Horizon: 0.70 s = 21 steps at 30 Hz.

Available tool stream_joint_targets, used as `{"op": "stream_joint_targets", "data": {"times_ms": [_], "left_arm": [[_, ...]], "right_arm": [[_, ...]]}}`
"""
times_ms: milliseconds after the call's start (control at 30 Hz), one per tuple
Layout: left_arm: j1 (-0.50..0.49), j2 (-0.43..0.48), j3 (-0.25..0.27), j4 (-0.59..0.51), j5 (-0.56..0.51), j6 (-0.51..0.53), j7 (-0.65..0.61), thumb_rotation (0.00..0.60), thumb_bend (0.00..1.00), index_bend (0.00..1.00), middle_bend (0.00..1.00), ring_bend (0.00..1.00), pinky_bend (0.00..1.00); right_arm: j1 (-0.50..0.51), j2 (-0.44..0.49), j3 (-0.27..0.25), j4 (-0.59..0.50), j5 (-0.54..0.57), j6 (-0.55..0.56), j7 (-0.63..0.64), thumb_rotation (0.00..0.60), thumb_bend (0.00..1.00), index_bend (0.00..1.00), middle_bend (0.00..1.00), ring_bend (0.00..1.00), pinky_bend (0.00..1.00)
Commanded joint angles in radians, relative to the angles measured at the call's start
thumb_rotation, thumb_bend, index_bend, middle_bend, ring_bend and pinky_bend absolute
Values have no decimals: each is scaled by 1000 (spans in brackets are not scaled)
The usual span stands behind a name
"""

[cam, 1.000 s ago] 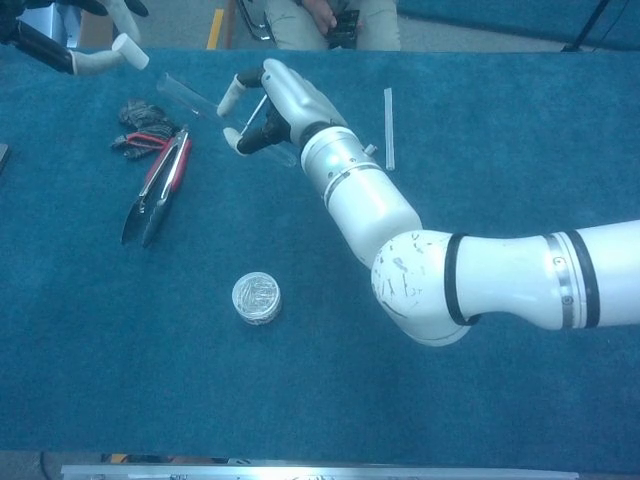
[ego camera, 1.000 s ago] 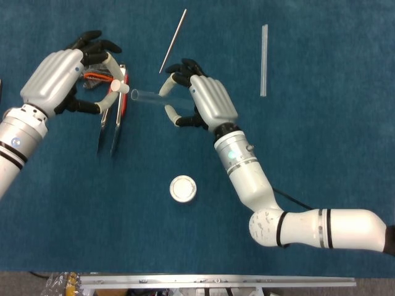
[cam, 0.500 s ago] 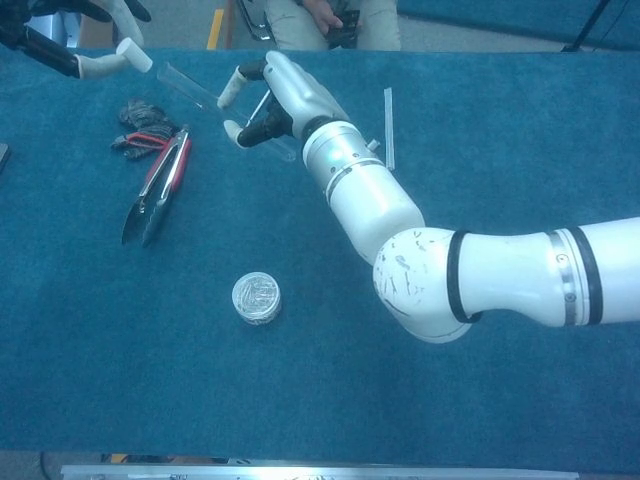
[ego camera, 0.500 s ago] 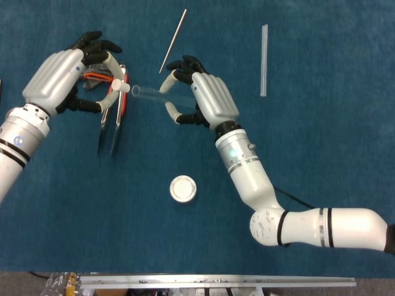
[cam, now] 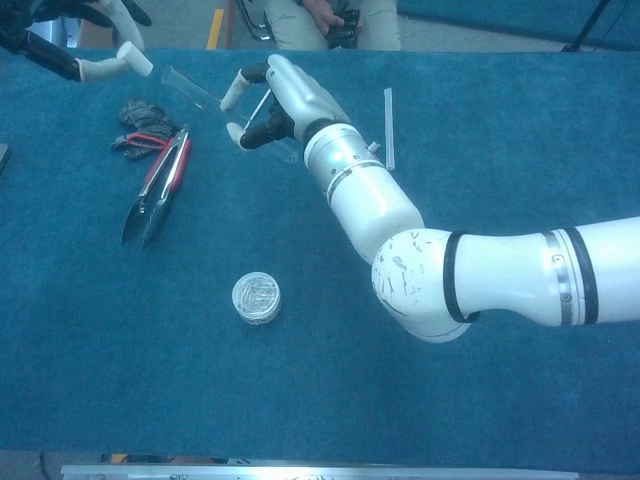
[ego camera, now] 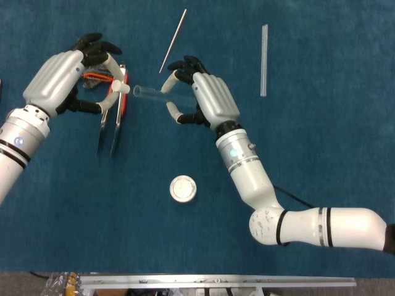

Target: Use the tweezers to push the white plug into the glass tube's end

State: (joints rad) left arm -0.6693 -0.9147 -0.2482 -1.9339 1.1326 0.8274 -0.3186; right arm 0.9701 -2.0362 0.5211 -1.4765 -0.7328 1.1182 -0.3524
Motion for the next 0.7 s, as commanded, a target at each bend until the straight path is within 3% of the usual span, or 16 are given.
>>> {"op": "stream_joint_targets", "data": {"times_ms": [33,700], "left_arm": [[1,0,0,-2,0,0,0,600,357,490,214,35,84],[-5,-19,-6,-12,-20,-7,4,600,356,490,214,35,84]], "right_arm": [[1,0,2,1,-2,0,4,600,440,611,248,79,261],[8,-8,4,9,4,-9,19,600,440,612,248,79,261]]}}
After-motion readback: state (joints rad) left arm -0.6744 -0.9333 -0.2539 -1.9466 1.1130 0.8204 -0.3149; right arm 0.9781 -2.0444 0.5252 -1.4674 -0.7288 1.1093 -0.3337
